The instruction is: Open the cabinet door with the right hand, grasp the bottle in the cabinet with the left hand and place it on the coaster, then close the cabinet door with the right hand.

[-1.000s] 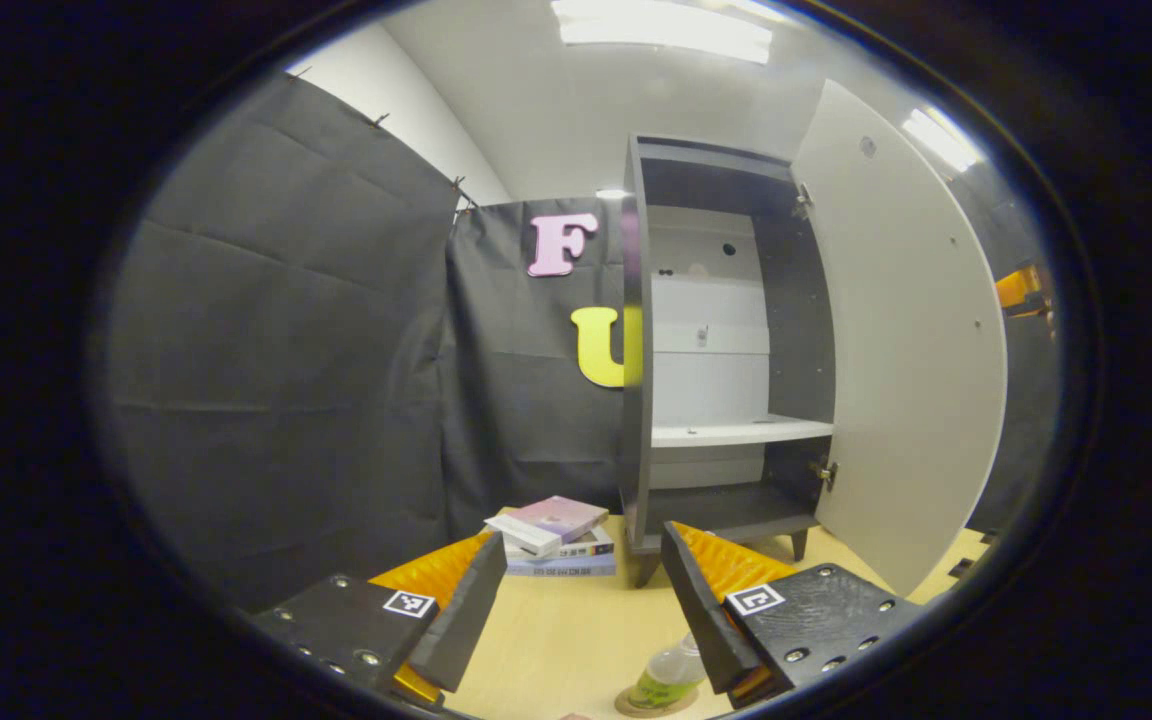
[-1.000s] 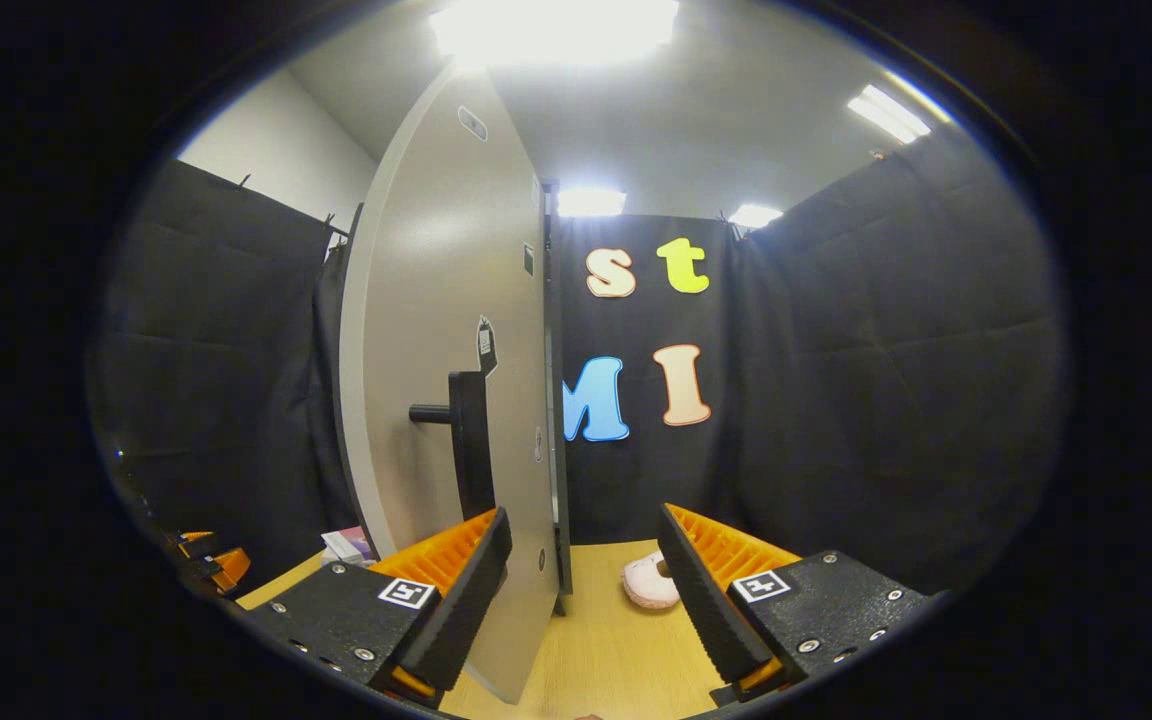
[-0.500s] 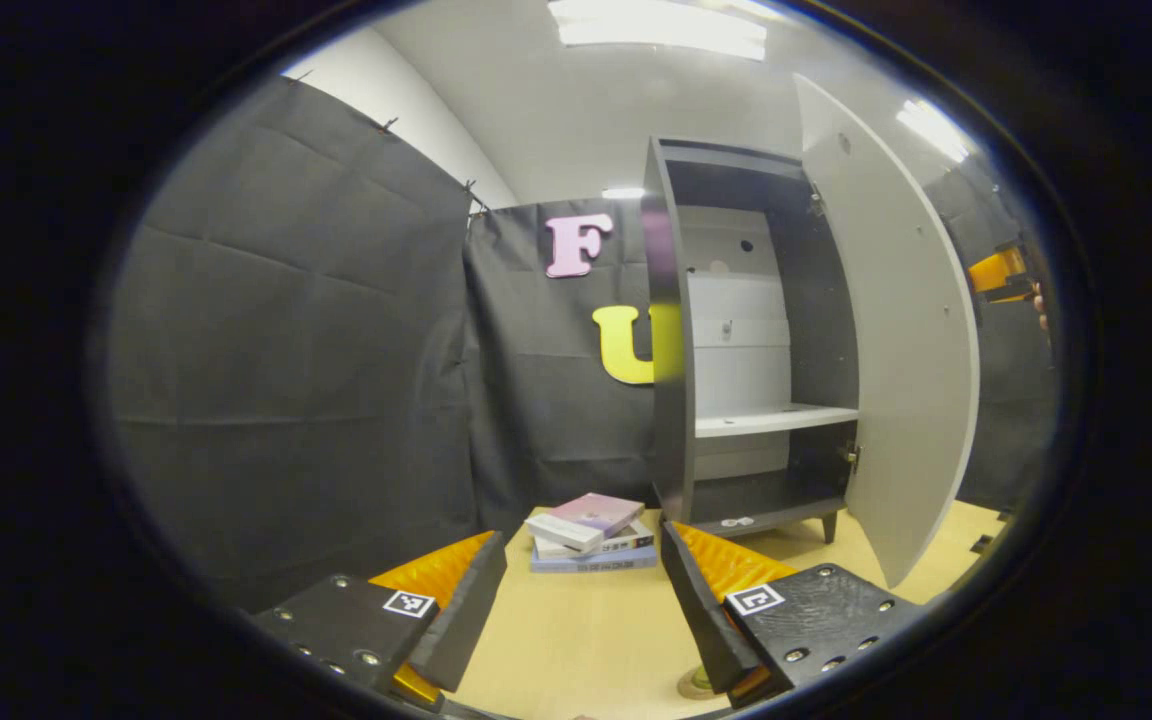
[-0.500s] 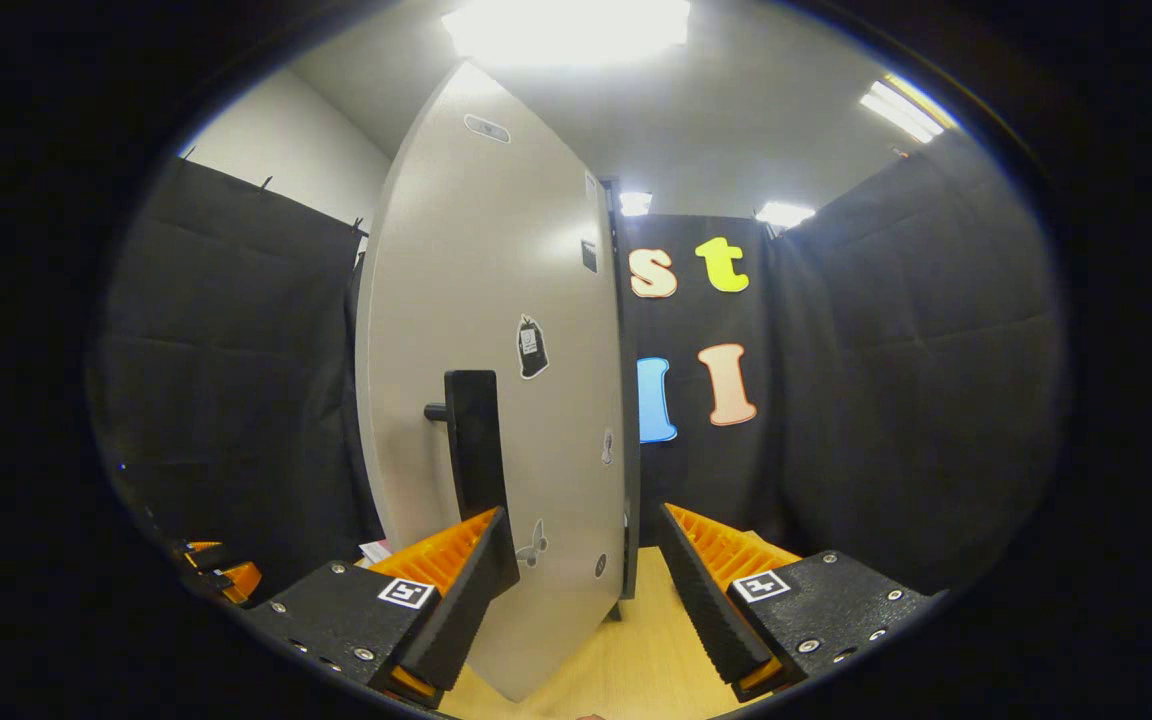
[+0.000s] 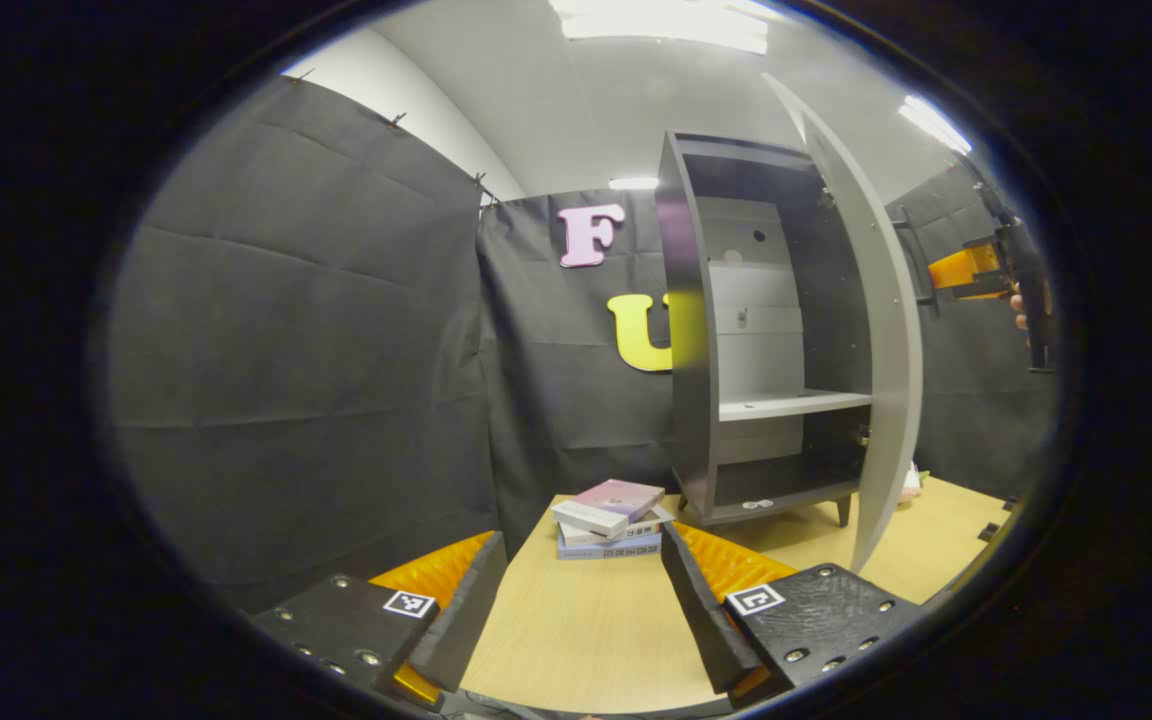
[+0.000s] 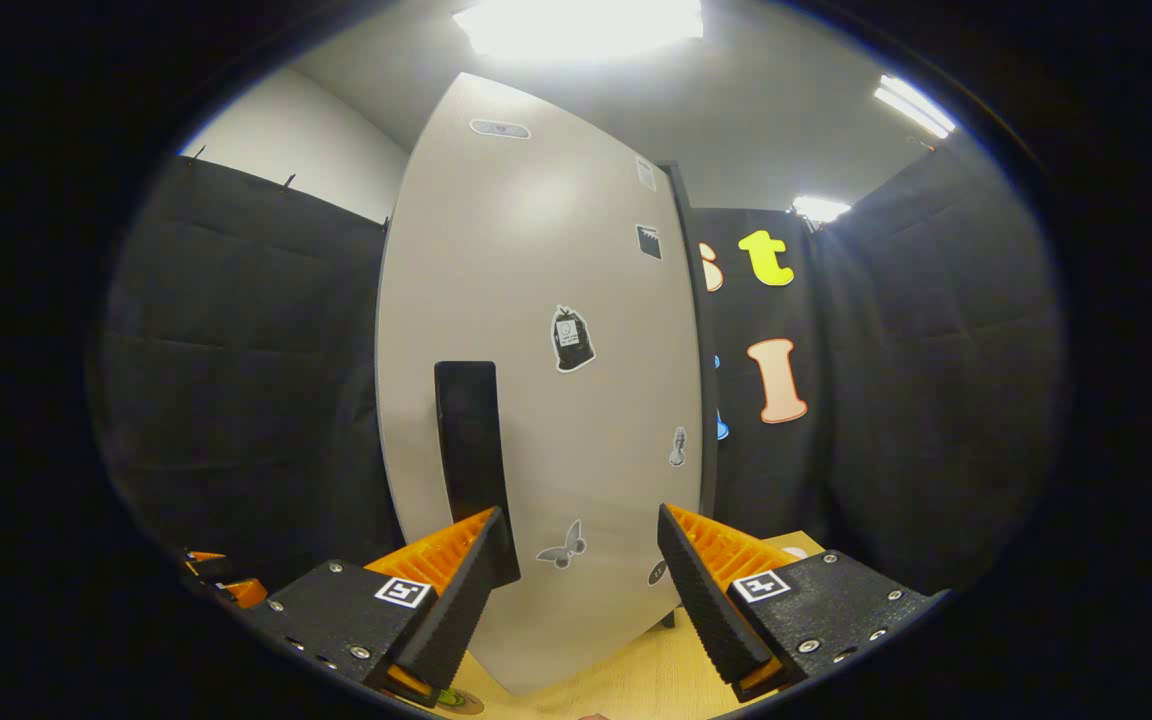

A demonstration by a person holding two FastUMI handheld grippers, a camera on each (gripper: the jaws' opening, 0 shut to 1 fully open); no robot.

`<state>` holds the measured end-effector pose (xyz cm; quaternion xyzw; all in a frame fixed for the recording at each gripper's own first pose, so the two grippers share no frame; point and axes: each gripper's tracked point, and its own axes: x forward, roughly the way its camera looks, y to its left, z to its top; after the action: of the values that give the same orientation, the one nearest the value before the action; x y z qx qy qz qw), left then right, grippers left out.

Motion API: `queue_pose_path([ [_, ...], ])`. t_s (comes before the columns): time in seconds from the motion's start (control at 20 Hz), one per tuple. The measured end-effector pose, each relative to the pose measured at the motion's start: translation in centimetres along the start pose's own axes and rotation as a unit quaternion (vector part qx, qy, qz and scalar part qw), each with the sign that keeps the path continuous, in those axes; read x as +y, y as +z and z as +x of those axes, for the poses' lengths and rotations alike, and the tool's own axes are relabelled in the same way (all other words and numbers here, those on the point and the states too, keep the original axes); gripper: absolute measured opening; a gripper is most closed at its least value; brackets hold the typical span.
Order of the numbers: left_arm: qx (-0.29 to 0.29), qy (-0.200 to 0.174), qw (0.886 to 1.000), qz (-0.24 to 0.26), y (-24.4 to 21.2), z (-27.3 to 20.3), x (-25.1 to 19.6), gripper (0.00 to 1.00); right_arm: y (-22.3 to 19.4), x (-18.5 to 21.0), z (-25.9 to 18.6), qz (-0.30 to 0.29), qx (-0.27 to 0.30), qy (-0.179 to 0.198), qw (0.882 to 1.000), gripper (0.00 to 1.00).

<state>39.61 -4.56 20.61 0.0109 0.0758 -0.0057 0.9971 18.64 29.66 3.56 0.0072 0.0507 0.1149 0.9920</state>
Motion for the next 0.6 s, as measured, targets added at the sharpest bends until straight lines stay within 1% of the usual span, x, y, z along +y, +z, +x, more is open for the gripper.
queue_pose_path([
  [0.15,0.004,-0.008,1.0,0.005,0.2,-0.1,-0.2,0.89,-1.1,1.5,0.6,-0.004,0.018,0.014,1.0,0.94],
  [0.25,0.004,-0.015,1.0,0.003,0.3,0.1,-0.1,0.89,-1.7,1.9,0.6,-0.006,0.024,0.017,1.0,0.95],
  [0.4,0.007,-0.026,1.0,-0.01,0.3,0.8,-0.8,0.89,-2.0,2.0,0.3,-0.013,0.028,0.011,0.999,0.95],
  [0.45,0.008,-0.031,0.999,-0.014,0.5,1.1,-1.0,0.89,-1.9,1.9,0.2,-0.017,0.026,0.009,0.999,0.92],
  [0.5,0.007,-0.035,0.999,-0.016,0.7,1.4,-1.3,0.89,-2.0,1.7,0.1,-0.021,0.021,0.004,1.0,0.92],
  [0.55,0.007,-0.036,0.999,-0.017,0.8,1.8,-1.5,0.94,-2.0,1.4,-0.1,-0.024,0.019,0.001,1.0,0.95],
  [0.6,0.006,-0.037,0.999,-0.017,1.0,2.1,-1.8,0.89,-2.2,1.3,-0.2,-0.026,0.017,0.001,1.0,0.92],
])
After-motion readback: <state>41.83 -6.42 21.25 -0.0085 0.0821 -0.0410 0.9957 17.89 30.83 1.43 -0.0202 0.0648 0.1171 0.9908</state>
